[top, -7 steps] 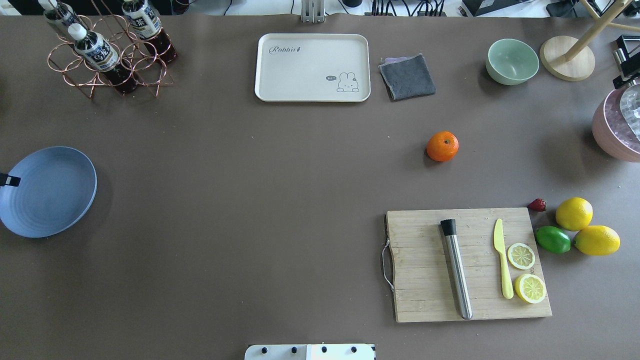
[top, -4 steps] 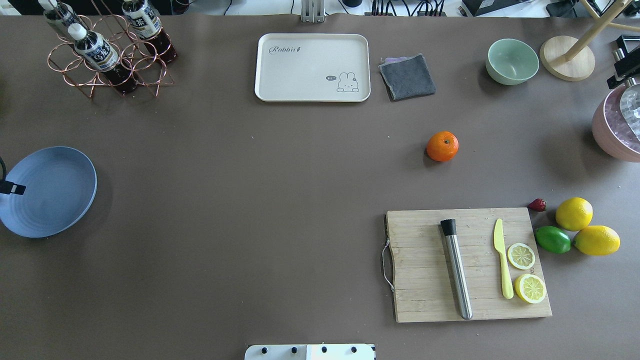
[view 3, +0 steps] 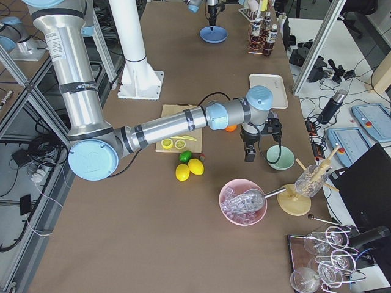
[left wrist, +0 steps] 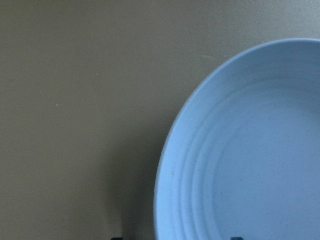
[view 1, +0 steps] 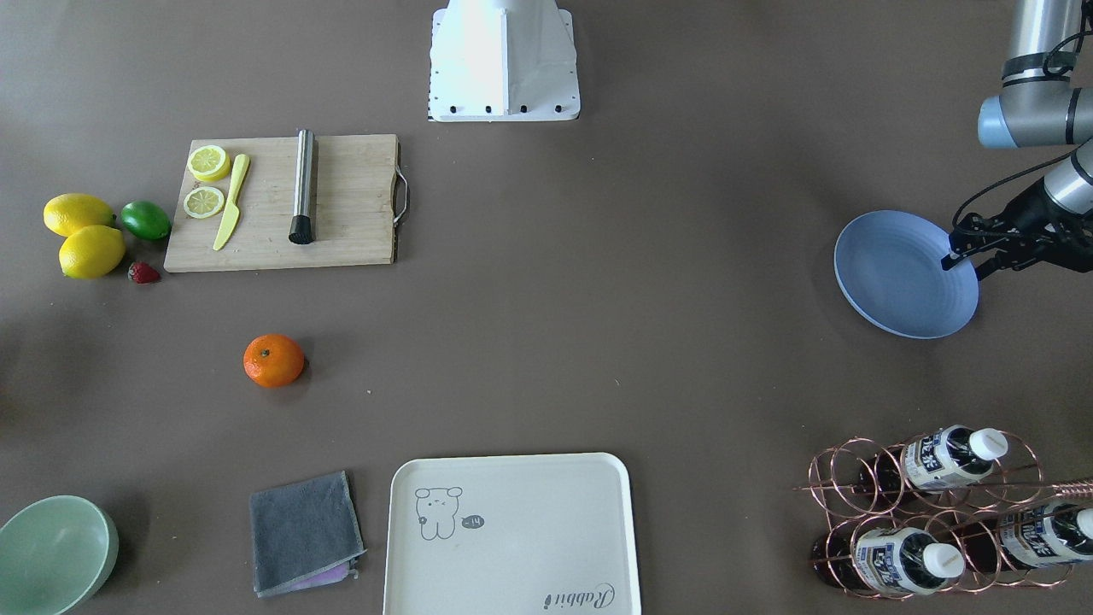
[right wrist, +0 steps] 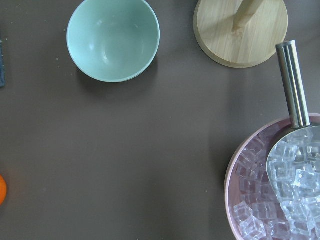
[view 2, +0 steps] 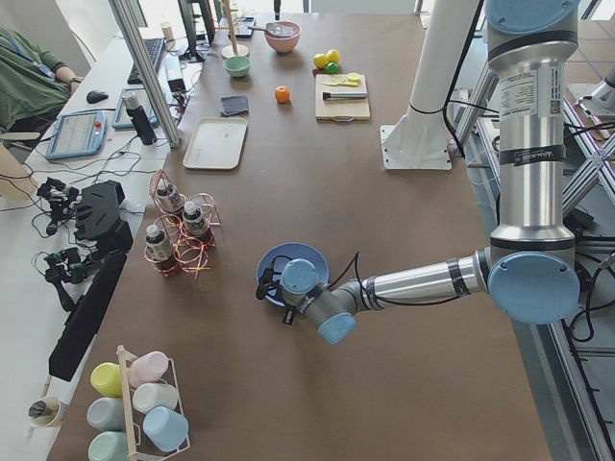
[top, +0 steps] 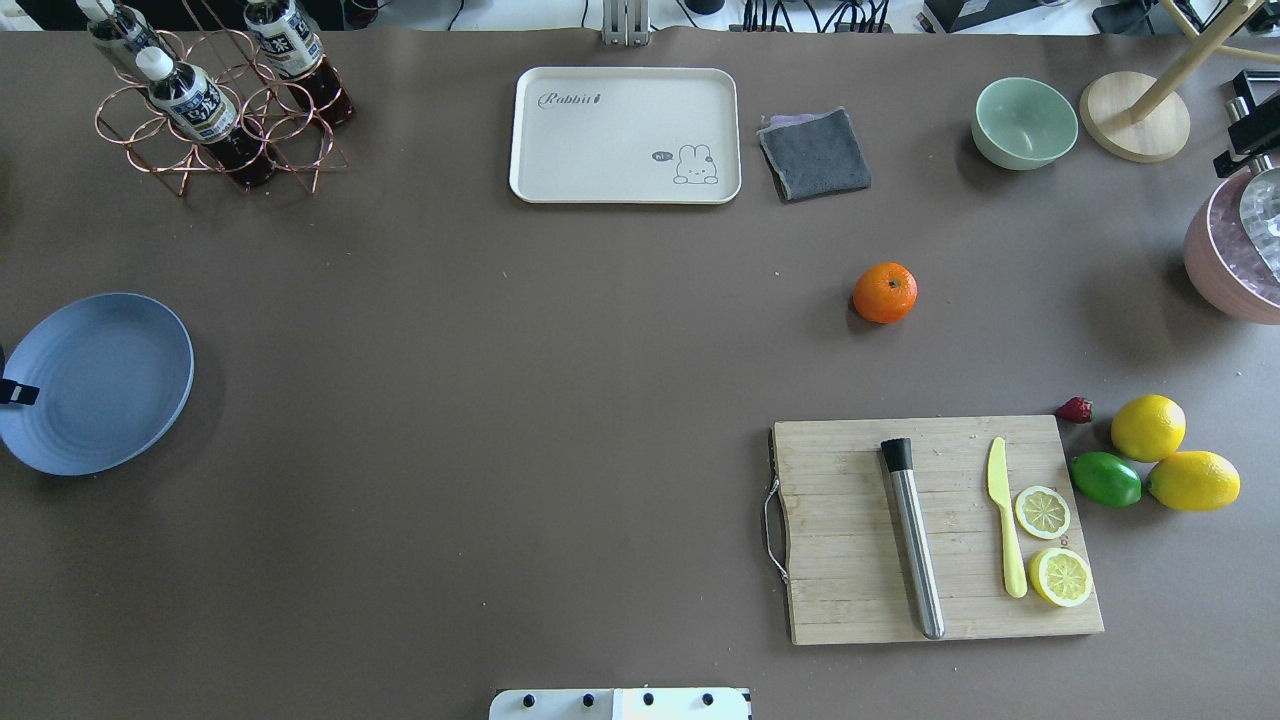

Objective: Pick orange to plate

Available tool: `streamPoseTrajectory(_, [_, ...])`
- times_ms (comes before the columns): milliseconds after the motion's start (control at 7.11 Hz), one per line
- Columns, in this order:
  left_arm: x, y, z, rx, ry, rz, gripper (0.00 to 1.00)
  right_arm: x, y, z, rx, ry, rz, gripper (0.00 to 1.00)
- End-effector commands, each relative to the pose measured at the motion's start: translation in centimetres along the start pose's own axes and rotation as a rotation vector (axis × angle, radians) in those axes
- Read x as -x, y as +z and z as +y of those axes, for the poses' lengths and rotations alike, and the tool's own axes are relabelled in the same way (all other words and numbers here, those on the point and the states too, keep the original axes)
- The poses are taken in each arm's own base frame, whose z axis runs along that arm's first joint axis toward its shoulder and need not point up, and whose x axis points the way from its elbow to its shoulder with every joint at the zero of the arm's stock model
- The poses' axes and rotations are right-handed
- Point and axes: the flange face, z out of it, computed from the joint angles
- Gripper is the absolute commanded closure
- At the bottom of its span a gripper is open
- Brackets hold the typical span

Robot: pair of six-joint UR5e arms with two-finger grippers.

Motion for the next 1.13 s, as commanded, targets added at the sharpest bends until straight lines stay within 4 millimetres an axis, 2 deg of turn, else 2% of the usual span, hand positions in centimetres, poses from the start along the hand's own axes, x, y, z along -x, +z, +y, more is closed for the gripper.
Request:
streamPoseTrajectory(0, [0.2, 0.0, 0.4, 0.002, -0.011, 0.001, 1.00, 0.0, 0.0, 0.0, 0.000, 0.000, 0.000, 0.00])
streamPoseTrajectory(281, [-0.8, -0.2, 0.5, 0.047, -0.058, 0.074, 1.00, 0.2, -0.2, 0.1, -0.004, -0.004, -0.001, 0.00])
streamPoseTrajectory(422, [-1.9, -1.4, -0.7, 0.052, -0.125, 0.133, 1.00, 0.5, -0.5, 0.1, -0.011, -0.011, -0.003, 0.00])
streamPoseTrajectory(563, [-2.2, -3.5, -2.2, 0.022, -0.136, 0.156, 1.00, 0.9, -0.9, 0.2, -0.018, -0.018, -0.007, 0.00])
streamPoseTrajectory(844, [-2.6, -6.3, -4.5, 0.015, -0.175, 0.225, 1.00, 1.1, -1.1, 0.2, -0.021, -0.023, -0.008, 0.00])
streamPoseTrajectory(985, [-5.0, -7.6, -6.6, 0.013, -0.210, 0.250, 1.00, 1.1, -1.3, 0.1, -0.030, -0.027, 0.007, 0.00])
